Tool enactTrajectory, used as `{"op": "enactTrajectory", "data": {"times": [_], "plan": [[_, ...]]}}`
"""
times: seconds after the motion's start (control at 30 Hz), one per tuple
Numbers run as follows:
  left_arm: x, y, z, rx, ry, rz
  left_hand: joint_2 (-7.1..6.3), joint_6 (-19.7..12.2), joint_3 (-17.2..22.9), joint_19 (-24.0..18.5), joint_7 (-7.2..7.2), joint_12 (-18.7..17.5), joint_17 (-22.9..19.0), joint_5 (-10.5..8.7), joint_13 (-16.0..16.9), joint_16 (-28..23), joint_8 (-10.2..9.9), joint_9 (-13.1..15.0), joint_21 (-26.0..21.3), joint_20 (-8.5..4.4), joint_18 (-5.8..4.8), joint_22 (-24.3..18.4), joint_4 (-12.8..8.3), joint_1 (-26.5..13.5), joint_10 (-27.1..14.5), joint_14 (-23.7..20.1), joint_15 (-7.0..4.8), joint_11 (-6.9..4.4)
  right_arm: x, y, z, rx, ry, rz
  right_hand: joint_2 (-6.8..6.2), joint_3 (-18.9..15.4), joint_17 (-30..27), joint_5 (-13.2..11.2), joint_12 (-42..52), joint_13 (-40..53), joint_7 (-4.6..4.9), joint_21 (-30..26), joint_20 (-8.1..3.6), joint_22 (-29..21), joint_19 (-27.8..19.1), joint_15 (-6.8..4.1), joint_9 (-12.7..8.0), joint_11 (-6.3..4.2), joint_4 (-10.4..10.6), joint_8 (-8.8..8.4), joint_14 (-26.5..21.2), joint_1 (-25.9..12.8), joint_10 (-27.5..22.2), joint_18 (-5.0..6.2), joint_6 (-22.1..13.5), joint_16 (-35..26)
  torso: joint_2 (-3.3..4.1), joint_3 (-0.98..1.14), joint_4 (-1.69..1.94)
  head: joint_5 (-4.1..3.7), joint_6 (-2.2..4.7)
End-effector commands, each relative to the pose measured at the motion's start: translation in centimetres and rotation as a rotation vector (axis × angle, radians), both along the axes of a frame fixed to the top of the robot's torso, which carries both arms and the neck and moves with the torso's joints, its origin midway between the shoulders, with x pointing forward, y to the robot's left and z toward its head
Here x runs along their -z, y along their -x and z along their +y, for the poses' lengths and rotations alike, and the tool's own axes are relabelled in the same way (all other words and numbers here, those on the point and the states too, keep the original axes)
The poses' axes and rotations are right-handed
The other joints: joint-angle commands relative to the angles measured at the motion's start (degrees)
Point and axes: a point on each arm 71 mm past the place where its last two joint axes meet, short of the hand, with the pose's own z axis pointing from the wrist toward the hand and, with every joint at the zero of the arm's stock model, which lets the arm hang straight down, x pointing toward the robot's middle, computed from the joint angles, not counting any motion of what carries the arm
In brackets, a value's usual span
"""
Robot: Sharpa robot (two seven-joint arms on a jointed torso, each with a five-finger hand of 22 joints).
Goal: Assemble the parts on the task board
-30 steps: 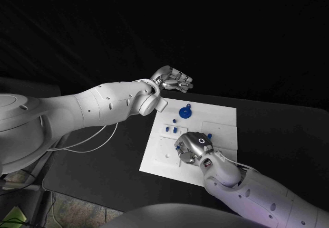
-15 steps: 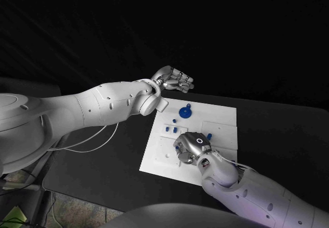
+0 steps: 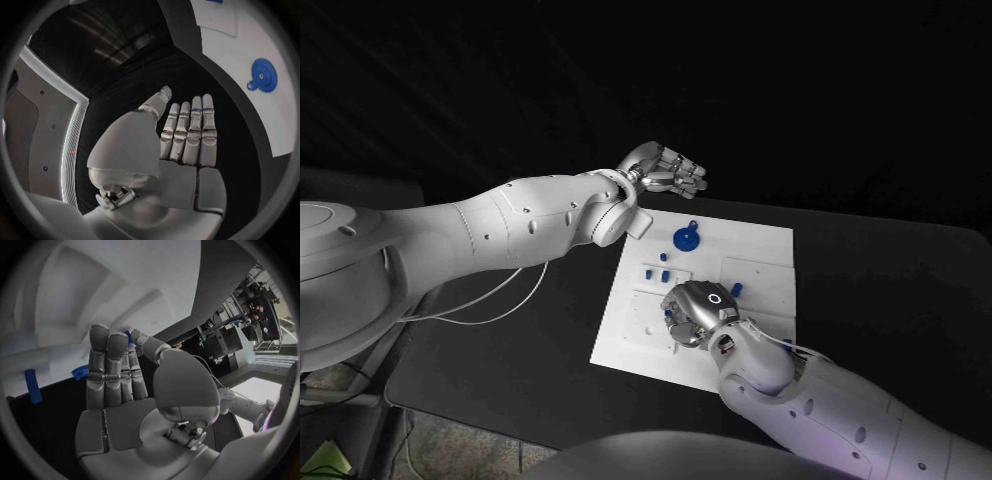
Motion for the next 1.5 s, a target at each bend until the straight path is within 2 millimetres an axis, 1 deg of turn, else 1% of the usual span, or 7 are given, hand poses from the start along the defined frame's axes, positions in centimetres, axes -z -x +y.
{"op": "enactTrajectory", "data": {"times": [0.03, 0.37, 0.47, 0.7, 1.1, 1.3, 1.5], "plan": [[0.0, 0.1, -0.3, 0.017, 0.010, 0.006, 0.34, 0.23, 0.04, 0.51, 0.11, -0.21, 0.03, -0.17, -0.03, -0.05, -0.15, -0.03, 0.33, -0.05, 0.62, -0.05, 0.39, -0.17, -0.20, -0.19, -0.06, -0.07, 0.4, 0.2, -0.1, 0.002, 0.004, 0.028, -0.78, -0.49, -0.13, 0.17, -0.18, -0.07, 0.23, -0.34, 0.43, -0.31, 2.33, 0.40, -0.06, 0.06, 0.02, -0.03, -0.03, 0.03, -0.71, 0.38, -0.99, -0.19, 0.01, 0.08, 0.06, -0.23, 0.14], [0.0, 0.1, 0.0, 0.014, 0.008, 0.011, 0.28, 0.16, -0.10, 0.63, 0.13, -0.22, 0.02, -0.21, -0.03, -0.06, -0.16, -0.04, 0.34, -0.04, 0.63, -0.34, 0.42, -0.20, -0.30, -0.24, -0.03, -0.05, -0.5, 0.4, -0.4, 0.019, -0.068, 0.005, -4.43, -5.77, -1.24, 1.17, 0.33, -0.19, 0.33, -2.11, 1.54, -2.66, 1.73, 1.55, -0.13, 1.61, 0.35, 0.00, -0.99, 0.31, -7.39, 1.08, -5.51, -0.61, 0.06, 0.17, 0.03, -0.37, 0.33], [0.0, 0.1, 0.2, 0.012, 0.007, 0.011, 0.28, 0.16, -0.10, 0.63, 0.13, -0.22, 0.02, -0.21, -0.03, -0.06, -0.16, -0.04, 0.34, -0.04, 0.63, -0.34, 0.42, -0.20, -0.30, -0.24, -0.03, -0.05, -1.0, 0.7, -0.6, 0.022, -0.095, -0.006, -3.79, -8.83, -1.98, 1.04, 1.11, -0.19, 0.21, -2.77, 1.51, -3.26, 2.08, 1.46, -0.12, 1.72, 0.42, 0.03, -1.08, 1.41, -8.48, 1.31, -5.88, -0.61, 0.01, 0.19, -0.02, -0.51, 0.38], [0.0, 0.0, 0.5, 0.002, 0.005, 0.007, 0.28, 0.16, -0.10, 0.63, 0.13, -0.22, 0.02, -0.21, -0.03, -0.06, -0.16, -0.04, 0.34, -0.04, 0.63, -0.34, 0.42, -0.20, -0.30, -0.24, -0.03, -0.05, -3.1, 0.6, -1.8, 0.037, -0.158, -0.033, -3.90, -7.59, -2.36, 0.59, 1.58, -0.24, 0.58, -2.60, 1.53, -3.37, 2.23, 1.45, -0.13, 1.62, 0.49, -0.01, -0.78, 1.41, -7.61, 1.24, -5.06, -0.38, -0.04, 0.16, -0.05, -0.83, 0.77], [-0.1, 0.0, 1.4, -0.017, 0.005, -0.007, 0.35, 0.39, -0.15, 0.78, 0.04, -0.21, 0.04, -0.11, -0.03, -0.04, -0.15, -0.03, 0.39, -0.06, 0.67, -0.87, 0.43, -0.01, -0.10, -0.19, -0.07, -0.12, -8.6, -2.9, -7.1, 0.062, -0.236, -0.002, -3.69, -4.75, -2.66, 5.68, 0.84, -0.27, 1.11, -1.26, 1.29, -2.75, 2.28, 1.22, -0.14, 1.23, 1.43, 0.04, -0.30, 0.23, -4.72, 1.09, -5.06, 0.61, -0.18, 0.19, -0.33, -2.47, 2.08], [-0.1, 0.2, 1.7, -0.018, 0.014, -0.003, 0.46, 0.13, 0.35, 1.22, 0.11, -0.24, 0.03, -0.01, -0.06, -0.04, -0.16, -0.03, 0.67, -0.41, 0.64, -0.77, 0.43, -0.03, 1.59, 0.63, -0.42, -0.61, -9.5, -5.1, -9.9, 0.069, -0.100, 0.095, -2.41, -16.67, -2.63, 4.77, 0.33, -0.21, 0.76, -1.98, 1.82, -2.82, 1.74, 1.70, -0.11, 1.80, 2.36, 0.08, -1.36, 2.13, -8.11, 1.34, -9.18, 1.02, -0.30, 0.41, -0.50, -3.28, 2.49], [-0.1, 0.3, 1.9, -0.020, 0.019, -0.007, 0.29, 0.14, 1.16, 1.08, 0.09, -0.24, -0.01, 0.08, -0.06, -0.06, -0.16, -0.03, 0.78, -0.58, 0.44, -0.37, 0.42, -0.14, 2.58, 0.30, -0.57, -0.91, -9.3, -6.0, -10.5, 0.079, -0.030, 0.096, -1.97, -18.29, -2.73, 3.26, 0.27, -0.25, 0.45, -2.11, 2.01, -2.66, 1.90, 1.94, -0.12, 1.92, 2.57, 0.01, -1.29, 3.17, -8.60, 1.26, -9.50, 1.25, -0.30, 0.54, -0.63, -3.20, 2.58]]}}
